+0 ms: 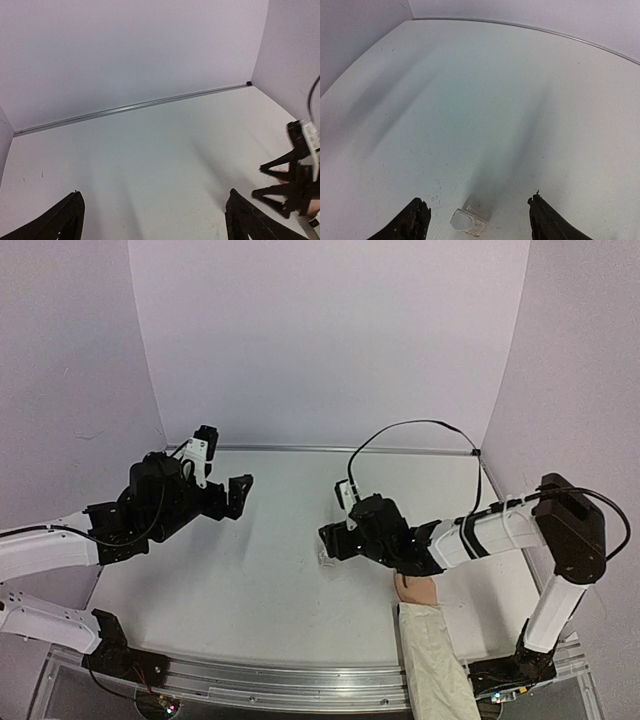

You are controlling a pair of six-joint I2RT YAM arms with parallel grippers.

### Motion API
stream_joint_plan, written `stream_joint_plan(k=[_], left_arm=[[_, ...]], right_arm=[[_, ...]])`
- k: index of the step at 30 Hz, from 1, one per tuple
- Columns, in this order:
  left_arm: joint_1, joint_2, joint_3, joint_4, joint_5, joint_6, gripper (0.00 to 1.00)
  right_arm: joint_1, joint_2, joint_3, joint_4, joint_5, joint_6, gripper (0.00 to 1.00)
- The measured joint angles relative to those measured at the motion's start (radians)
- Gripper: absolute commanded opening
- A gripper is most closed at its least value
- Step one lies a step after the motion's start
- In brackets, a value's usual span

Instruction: Paint the nails

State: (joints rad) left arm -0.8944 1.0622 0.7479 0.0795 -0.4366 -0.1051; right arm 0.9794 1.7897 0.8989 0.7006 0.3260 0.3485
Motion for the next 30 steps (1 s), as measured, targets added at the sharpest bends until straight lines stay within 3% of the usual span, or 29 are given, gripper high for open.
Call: stream_joint_plan(k=[8, 12, 16, 24, 30], left_arm=[[0.293, -0.148, -0.176, -0.008, 0.003, -0.118, 1.0], [0.392, -0.285, -0.279, 0.0, -0.019, -0.161, 1.0], [0.431, -0.409, -0.365, 0.0, -0.037, -0.185, 0.99], [0.431, -0.567, -0.461, 0.009, -0.028, -0.182, 0.99], [0.431, -0.633, -0.523, 0.053, -0.027, -0.135, 0.99]], right_arm=[[-0.275, -0.324, -0.158, -0.039, -0.056, -0.01, 0.88], [-0.5, -0.502, -0.271, -0.056, -0.126, -0.008, 0.97], [-0.691, -0.618, -0.352, -0.125, -0.164, 0.005, 0.98], [-0.739, -0.842, -0.453, -0.27, -0.114, -0.004, 0.98], [-0.739, -0.942, -0.516, -0.269, -0.065, -0.032, 0.98]])
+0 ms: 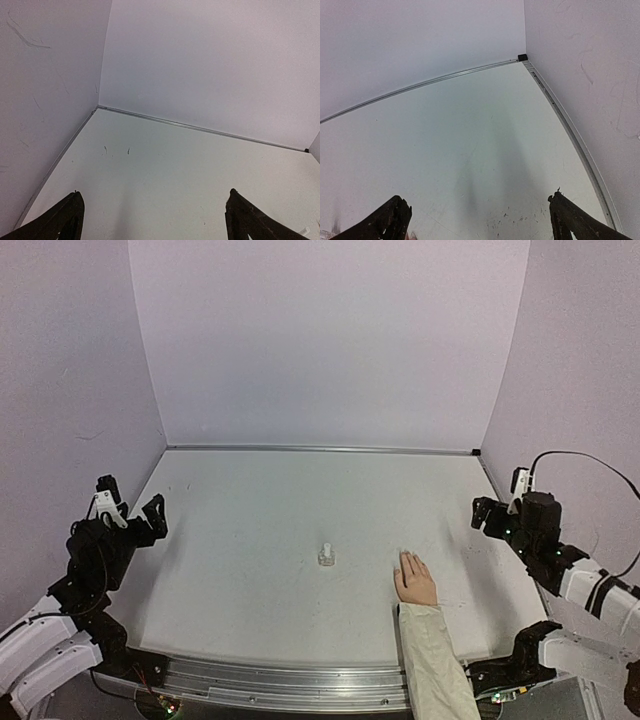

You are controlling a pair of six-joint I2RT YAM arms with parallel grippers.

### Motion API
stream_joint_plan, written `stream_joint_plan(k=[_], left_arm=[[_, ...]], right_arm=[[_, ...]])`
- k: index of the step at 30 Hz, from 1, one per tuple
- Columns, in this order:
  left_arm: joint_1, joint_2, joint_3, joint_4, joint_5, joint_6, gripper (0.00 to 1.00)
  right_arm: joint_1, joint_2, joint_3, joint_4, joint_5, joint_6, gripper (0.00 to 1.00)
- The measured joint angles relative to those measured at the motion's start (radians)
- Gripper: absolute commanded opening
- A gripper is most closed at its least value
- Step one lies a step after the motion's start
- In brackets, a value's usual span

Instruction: Paint the nails

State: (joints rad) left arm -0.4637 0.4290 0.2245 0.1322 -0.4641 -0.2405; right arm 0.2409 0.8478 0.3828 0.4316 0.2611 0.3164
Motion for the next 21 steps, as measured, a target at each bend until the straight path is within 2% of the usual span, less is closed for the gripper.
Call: stream_joint_plan(k=[2, 7, 11, 15, 21], left_arm=[[0.0, -0.05, -0.049, 0.043, 0.007, 0.027, 0.99], [0.0, -0.236, -0.185, 0.117, 0.016, 0.076, 0.99], [0.0, -0.391, -0.209, 0.131, 0.007, 0.104, 0.99], [0.0, -0.424, -0.209, 0.156, -0.014, 0.134, 0.99], [0.0, -0.424, -0.209, 0.156, -0.028, 0.138, 0.99]], right_arm=[[0.0, -0.079, -0.063, 0.047, -0.014, -0.024, 0.98], [0.0, -0.47, -0.304, 0.166, -0.003, -0.043, 0.98], [-0.001, -0.633, -0.343, 0.165, 0.016, -0.039, 0.98], [-0.001, -0.64, -0.341, 0.143, 0.037, -0.012, 0.98], [-0.001, -0.487, -0.29, 0.062, 0.075, 0.068, 0.98]])
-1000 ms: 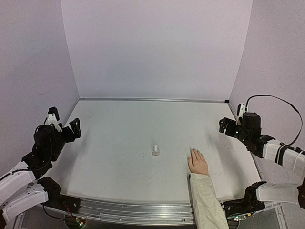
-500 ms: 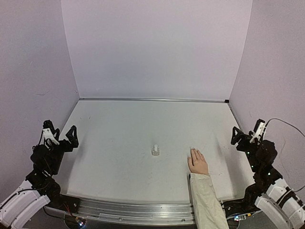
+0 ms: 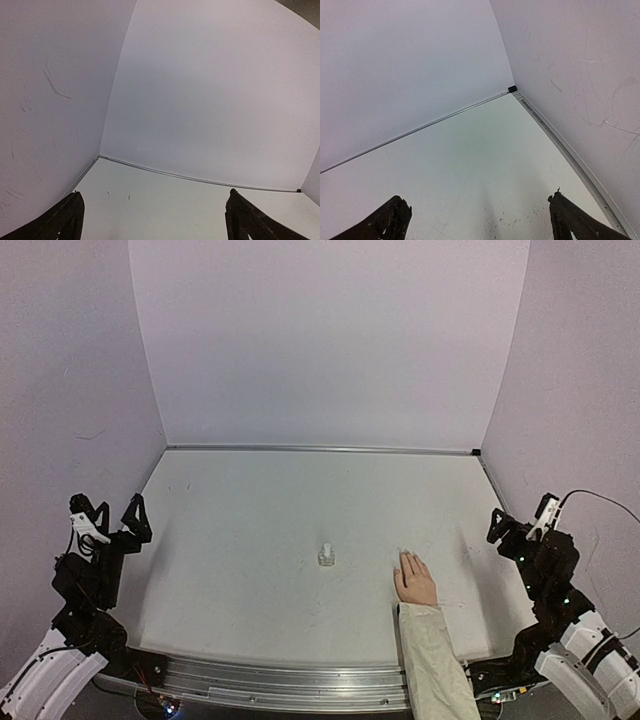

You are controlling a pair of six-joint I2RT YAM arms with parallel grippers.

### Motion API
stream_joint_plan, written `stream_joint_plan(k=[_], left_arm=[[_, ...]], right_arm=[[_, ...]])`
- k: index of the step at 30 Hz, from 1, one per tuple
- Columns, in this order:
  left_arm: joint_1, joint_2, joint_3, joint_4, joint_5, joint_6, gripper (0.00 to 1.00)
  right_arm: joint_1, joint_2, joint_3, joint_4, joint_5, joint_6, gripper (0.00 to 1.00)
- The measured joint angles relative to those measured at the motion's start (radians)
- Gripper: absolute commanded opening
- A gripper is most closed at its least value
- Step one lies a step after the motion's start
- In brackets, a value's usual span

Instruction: Paint the nails

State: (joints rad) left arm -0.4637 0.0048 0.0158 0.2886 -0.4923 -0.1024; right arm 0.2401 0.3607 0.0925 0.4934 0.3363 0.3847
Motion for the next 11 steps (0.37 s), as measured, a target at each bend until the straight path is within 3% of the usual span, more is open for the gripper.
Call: stream_joint_plan(k=[5, 11], left_arm=[[0.0, 0.0, 0.0, 0.0, 0.0, 0.0, 1.0], [0.0, 0.0, 0.0, 0.0, 0.002, 0.001, 1.0]], right_arm=[[0.0, 0.045, 0.027, -0.013, 0.001, 0.04, 0.98], [0.0, -0.032, 0.024, -0.02, -0.01, 0.055, 0.98]])
